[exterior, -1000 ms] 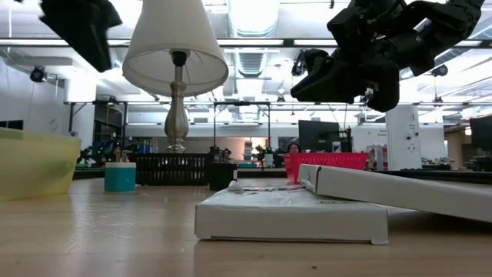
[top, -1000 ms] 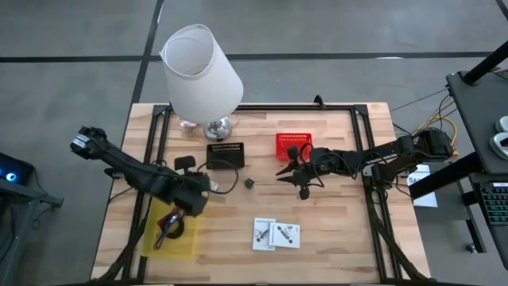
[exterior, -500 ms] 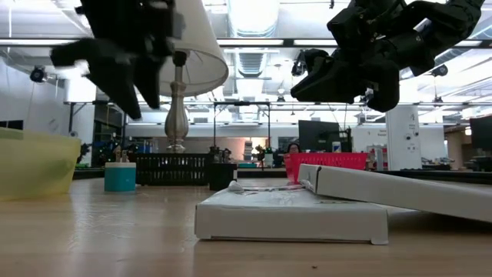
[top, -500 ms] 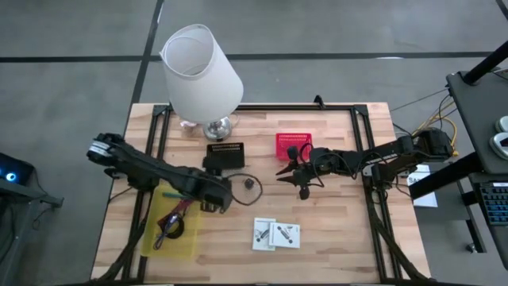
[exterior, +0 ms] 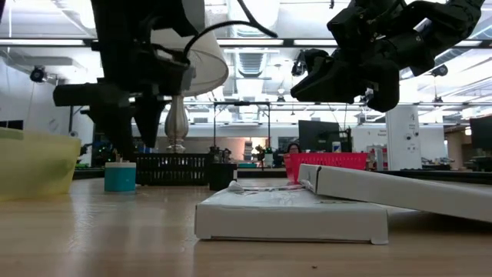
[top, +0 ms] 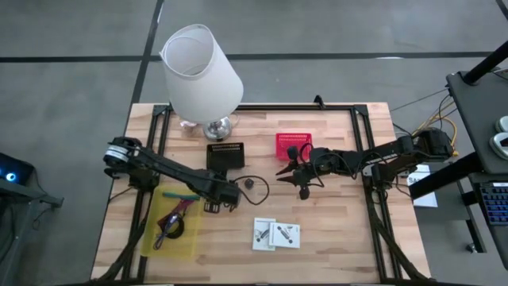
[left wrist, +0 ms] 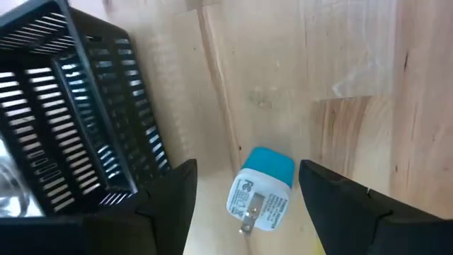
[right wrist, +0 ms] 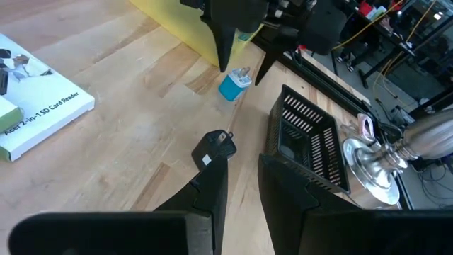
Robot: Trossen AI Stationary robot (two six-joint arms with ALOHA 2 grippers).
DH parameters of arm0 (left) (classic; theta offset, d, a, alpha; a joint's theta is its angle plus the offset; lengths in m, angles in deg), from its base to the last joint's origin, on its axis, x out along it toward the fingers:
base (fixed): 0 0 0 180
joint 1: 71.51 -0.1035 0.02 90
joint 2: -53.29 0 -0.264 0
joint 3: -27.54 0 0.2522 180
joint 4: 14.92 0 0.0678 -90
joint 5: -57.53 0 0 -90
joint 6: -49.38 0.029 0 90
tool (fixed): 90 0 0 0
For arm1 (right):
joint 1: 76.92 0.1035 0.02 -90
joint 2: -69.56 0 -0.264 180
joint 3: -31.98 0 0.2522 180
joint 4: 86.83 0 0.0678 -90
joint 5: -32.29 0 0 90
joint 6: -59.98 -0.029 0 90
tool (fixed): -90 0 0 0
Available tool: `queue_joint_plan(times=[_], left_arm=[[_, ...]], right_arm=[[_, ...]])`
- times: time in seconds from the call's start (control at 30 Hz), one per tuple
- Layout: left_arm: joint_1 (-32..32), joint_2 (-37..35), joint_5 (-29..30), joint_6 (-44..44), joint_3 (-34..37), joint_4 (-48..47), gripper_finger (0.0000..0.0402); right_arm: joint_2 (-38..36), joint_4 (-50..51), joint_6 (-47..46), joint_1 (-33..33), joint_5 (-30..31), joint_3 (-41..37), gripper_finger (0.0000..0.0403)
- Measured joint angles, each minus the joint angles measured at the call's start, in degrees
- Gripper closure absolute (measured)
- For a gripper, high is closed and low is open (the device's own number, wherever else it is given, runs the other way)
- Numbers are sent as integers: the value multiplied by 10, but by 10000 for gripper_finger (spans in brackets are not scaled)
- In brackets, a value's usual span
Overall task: Pick and place items into bin
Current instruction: Put the blue charger adapter into the black bin
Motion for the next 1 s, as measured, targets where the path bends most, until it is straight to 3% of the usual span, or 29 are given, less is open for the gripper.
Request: queue_joint_plan(times=[0.67, 1.0], left_arm=[[-7, 18, -21, 13, 7, -6, 171], [-8, 20, -23, 13, 44, 8, 171]], right_arm=[[0, 0, 0, 0, 0, 0, 335], [0, 1, 0, 0, 0, 0, 335]])
